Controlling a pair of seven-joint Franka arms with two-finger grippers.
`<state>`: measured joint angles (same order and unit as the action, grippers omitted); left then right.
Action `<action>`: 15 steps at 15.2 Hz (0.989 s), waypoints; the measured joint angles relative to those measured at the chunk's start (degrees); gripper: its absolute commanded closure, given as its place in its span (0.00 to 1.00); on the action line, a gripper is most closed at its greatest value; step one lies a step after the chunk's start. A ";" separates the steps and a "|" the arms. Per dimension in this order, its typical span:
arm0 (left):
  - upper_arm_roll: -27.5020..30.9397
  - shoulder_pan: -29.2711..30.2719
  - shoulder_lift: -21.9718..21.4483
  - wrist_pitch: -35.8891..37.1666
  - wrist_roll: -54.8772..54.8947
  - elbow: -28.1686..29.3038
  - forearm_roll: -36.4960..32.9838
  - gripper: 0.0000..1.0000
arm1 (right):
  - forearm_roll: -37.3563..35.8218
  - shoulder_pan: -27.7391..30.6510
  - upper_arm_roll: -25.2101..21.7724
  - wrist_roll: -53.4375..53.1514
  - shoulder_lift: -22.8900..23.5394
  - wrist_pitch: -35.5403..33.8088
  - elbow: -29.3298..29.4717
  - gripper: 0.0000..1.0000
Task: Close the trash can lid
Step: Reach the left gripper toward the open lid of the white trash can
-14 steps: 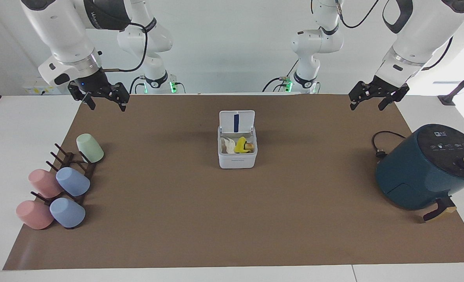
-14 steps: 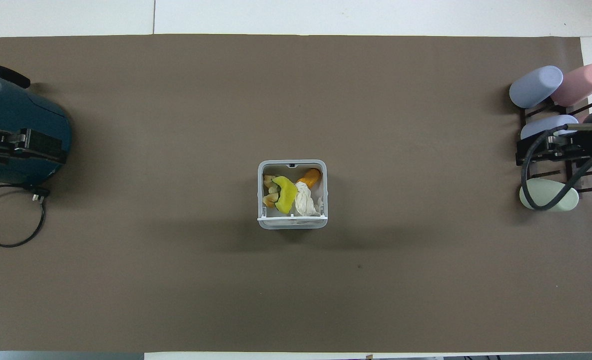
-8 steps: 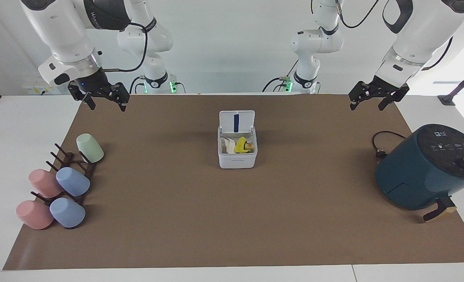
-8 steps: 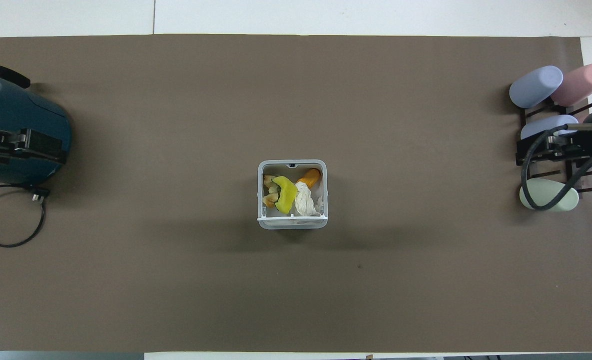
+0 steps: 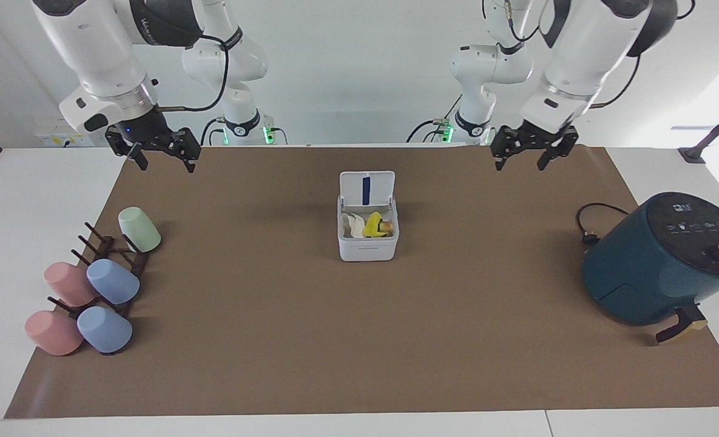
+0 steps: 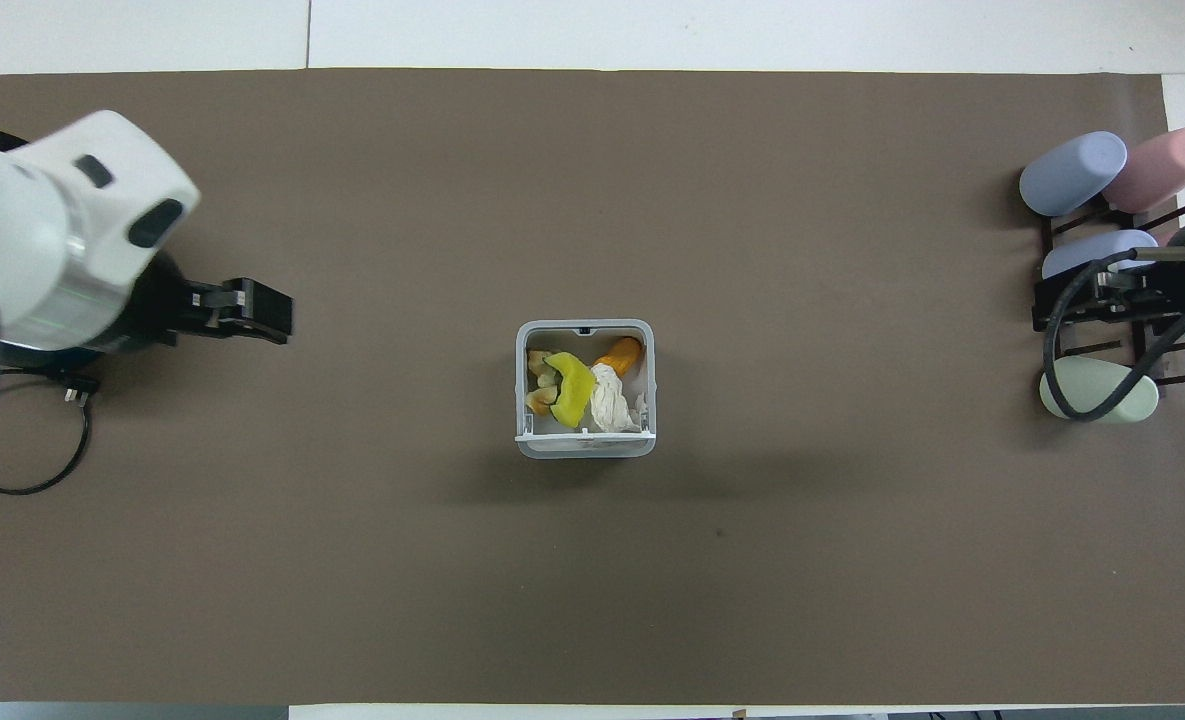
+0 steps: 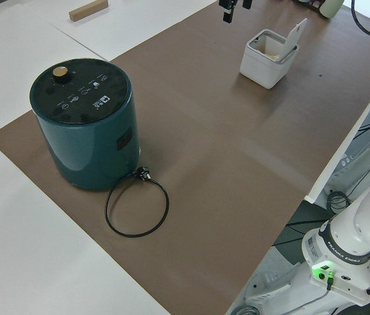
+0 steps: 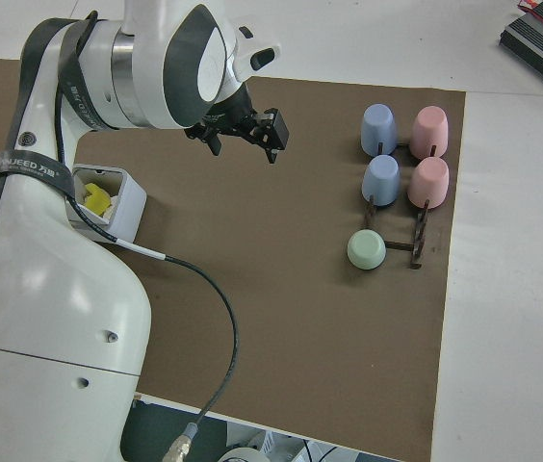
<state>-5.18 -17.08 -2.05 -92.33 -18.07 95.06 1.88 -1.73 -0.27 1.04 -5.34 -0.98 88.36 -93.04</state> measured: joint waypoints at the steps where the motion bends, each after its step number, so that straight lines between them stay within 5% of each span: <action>1: -0.16 -3.79 -0.78 -0.98 -2.88 2.00 0.30 1.00 | 0.00 0.00 0.00 0.00 0.00 0.00 0.00 0.00; 8: -0.47 -24.26 -1.93 -12.18 -18.56 13.16 3.93 1.00 | 0.00 0.00 0.00 0.00 0.00 0.00 0.00 0.00; 15: 1.07 -23.42 3.88 -22.59 -20.47 13.12 3.94 1.00 | 0.00 0.00 0.00 0.00 0.00 0.00 0.00 0.00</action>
<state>-4.12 -40.50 1.83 -114.92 -38.54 108.18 5.81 -1.73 -0.27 1.04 -5.34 -0.98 88.36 -93.04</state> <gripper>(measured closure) 0.991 0.000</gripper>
